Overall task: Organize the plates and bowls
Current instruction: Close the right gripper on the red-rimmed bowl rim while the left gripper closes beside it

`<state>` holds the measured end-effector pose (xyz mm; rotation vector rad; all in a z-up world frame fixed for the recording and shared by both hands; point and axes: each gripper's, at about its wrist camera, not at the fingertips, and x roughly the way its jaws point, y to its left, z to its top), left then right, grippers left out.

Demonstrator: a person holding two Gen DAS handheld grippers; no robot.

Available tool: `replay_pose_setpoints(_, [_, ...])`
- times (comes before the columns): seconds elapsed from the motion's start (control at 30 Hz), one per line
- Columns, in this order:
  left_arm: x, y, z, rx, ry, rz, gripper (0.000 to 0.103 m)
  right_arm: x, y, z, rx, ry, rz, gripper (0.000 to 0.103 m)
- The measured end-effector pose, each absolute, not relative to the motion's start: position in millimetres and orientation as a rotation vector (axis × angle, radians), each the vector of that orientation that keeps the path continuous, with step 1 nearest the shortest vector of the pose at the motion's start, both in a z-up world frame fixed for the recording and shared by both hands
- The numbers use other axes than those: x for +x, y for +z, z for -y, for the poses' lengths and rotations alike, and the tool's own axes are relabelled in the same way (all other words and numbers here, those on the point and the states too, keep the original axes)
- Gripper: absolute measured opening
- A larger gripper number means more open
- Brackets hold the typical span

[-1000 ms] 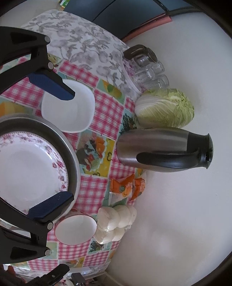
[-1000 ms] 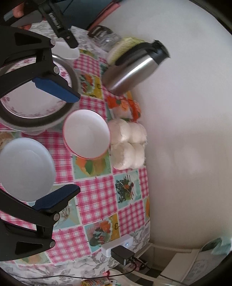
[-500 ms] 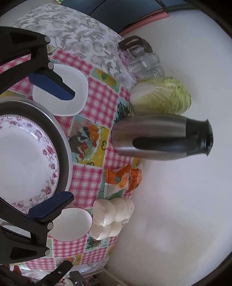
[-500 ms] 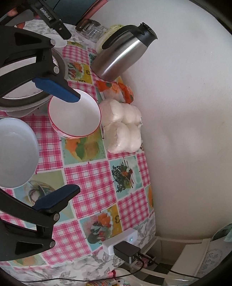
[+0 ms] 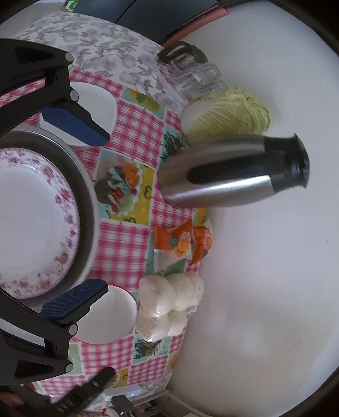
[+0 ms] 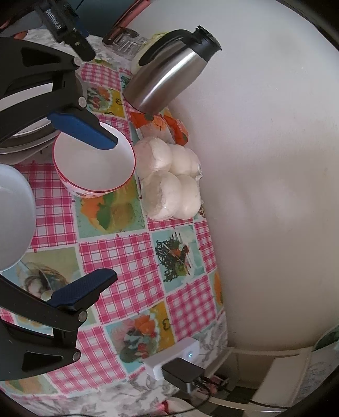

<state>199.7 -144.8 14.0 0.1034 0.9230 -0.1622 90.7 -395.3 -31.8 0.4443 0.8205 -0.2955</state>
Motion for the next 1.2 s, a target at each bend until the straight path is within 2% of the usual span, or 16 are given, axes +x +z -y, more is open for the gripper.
replay_pose_setpoints(0.3, [226, -7, 189, 0.127, -0.198, -1.049, 0.103, 103, -64, 397, 0.495, -0.288, -0.907, 0.093])
replay_pose_setpoints(0.43, [232, -27, 204, 0.141, -0.207, -1.090, 0.091, 109, -74, 391, 0.487, -0.282, -0.939, 0.093])
replay_pose_setpoints(0.5, [234, -36, 210, 0.155, -0.212, -1.110, 0.090, 113, -79, 388, 0.482, -0.278, -0.957, 0.093])
replay_pose_setpoints(0.6, [238, -50, 217, 0.158, -0.224, -1.145, 0.081, 118, -87, 384, 0.489, -0.271, -0.979, 0.092])
replay_pose_setpoints(0.7, [241, -59, 222, 0.167, -0.234, -1.164, 0.073, 124, -94, 379, 0.481, -0.271, -1.001, 0.084])
replay_pose_setpoints(0.73, [242, -62, 224, 0.171, -0.240, -1.168, 0.070, 126, -96, 378, 0.478, -0.270, -1.007, 0.077])
replay_pose_setpoints(0.8, [245, -66, 227, 0.175, -0.247, -1.177, 0.062, 129, -100, 376, 0.478, -0.268, -1.023, 0.069])
replay_pose_setpoints(0.87, [248, -71, 230, 0.165, -0.260, -1.190, 0.049, 131, -103, 374, 0.477, -0.264, -1.036, 0.059])
replay_pose_setpoints(0.9, [249, -73, 231, 0.156, -0.270, -1.198, 0.047, 132, -105, 373, 0.479, -0.264, -1.041, 0.058])
replay_pose_setpoints(1.03, [249, -81, 239, 0.152, -0.304, -1.209, 0.028, 135, -111, 371, 0.490, -0.255, -1.052, 0.055])
replay_pose_setpoints(1.13, [248, -85, 247, 0.177, -0.320, -1.213, 0.015, 136, -114, 369, 0.490, -0.240, -1.062, 0.046])
replay_pose_setpoints(1.2, [247, -87, 250, 0.188, -0.321, -1.210, 0.015, 136, -115, 367, 0.493, -0.230, -1.066, 0.037])
